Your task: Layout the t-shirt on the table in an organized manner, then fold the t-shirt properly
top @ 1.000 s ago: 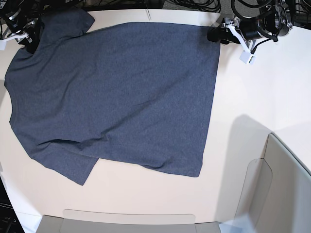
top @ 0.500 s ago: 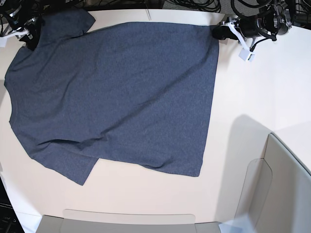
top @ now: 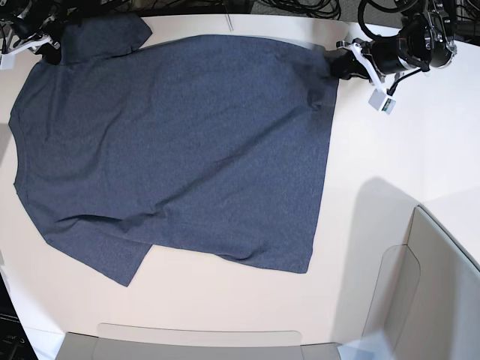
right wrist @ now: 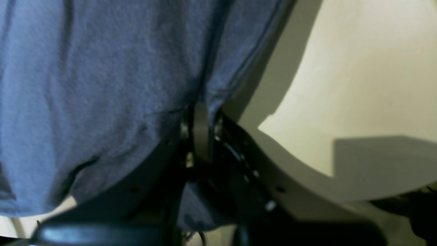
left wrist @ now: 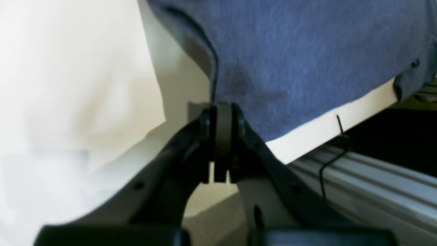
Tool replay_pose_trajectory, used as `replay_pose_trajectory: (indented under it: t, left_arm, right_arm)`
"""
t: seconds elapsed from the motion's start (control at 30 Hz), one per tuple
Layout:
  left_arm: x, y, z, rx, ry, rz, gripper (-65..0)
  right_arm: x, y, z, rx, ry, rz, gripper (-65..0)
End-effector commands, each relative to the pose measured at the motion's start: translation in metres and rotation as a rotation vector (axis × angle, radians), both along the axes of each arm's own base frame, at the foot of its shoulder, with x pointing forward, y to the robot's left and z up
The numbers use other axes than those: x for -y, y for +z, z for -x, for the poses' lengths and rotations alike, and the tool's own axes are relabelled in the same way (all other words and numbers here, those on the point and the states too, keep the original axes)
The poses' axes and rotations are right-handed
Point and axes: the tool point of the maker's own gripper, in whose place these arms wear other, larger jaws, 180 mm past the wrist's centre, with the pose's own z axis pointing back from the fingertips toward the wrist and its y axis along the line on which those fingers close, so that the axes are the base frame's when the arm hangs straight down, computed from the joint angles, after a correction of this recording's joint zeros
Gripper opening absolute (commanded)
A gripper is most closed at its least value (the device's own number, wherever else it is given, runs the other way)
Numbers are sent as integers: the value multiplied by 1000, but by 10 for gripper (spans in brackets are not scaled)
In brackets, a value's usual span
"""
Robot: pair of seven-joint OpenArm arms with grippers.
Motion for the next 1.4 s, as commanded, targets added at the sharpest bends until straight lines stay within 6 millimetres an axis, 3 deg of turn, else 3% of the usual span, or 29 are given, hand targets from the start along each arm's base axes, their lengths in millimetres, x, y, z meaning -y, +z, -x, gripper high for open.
replay_pose_trajectory:
  t: [0.0, 0.6, 0.8, 0.97, 1.17, 1.37]
  left_arm:
    - [0, 13, -11, 58, -7, 3, -650]
    - [0, 68, -94, 315, -7, -3, -650]
    - [-13, 80, -113, 354, -2, -28, -650]
    - [-27, 72, -118, 325, 47, -15, -650]
    - [-43, 47, -115, 235, 87, 2, -649]
    - [-47, 42, -121, 217, 106, 20, -649]
  right_arm:
    - [1, -8, 18, -114, 14, 20, -650]
    - [1, 60, -105, 233, 35, 88, -650]
    - [19, 80, -121, 316, -39, 102, -650]
    - [39, 65, -118, 298, -204, -12, -650]
    - [35, 40, -121, 262, -252, -120, -650]
    - [33, 40, -132, 281, -260, -150, -650]
